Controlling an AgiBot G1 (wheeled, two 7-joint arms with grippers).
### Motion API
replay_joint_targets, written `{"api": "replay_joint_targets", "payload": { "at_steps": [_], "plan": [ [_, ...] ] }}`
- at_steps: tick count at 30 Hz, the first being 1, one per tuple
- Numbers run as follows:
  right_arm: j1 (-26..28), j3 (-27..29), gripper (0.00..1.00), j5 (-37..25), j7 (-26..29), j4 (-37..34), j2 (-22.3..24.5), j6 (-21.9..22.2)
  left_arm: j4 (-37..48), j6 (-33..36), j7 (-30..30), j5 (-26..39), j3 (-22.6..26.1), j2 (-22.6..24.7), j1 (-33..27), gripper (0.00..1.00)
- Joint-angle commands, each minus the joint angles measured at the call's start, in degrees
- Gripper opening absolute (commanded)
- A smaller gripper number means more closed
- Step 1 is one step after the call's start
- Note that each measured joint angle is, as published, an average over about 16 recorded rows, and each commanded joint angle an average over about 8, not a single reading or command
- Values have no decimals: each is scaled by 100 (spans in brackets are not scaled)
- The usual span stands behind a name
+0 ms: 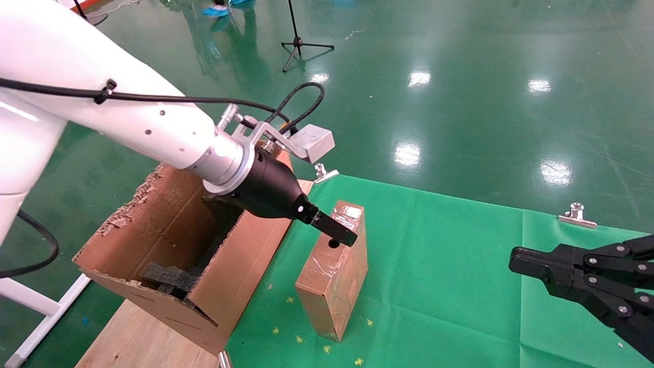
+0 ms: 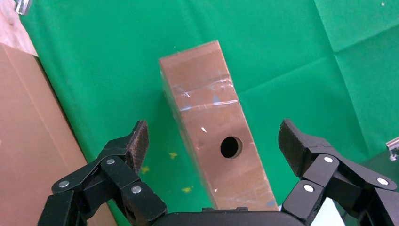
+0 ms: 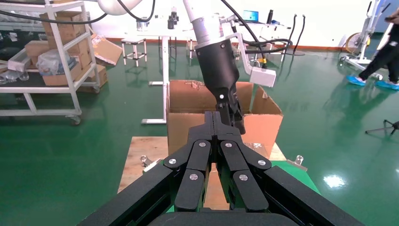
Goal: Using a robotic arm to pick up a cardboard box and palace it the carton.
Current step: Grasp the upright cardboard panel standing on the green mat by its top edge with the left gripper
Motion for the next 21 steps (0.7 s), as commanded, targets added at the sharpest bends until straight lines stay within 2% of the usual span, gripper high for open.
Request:
{"api": "replay_joint_targets", "payload": {
  "at_steps": [1, 14, 15, 21],
  "plan": [
    [0, 0, 0, 0, 0, 0, 0, 0, 4, -5, -58, 3, 94, 26, -29, 100],
    [1, -2, 2, 1, -1, 0, 1, 1, -81, -108, 31, 121, 672, 261, -66, 100],
    [1, -2, 8, 2, -1, 0, 1, 1, -86, -112, 48, 165, 713, 283, -88, 100],
    [0, -2, 83, 2, -2, -1, 2, 2, -103, -118, 197, 422, 931, 400, -219, 100]
  ]
}}
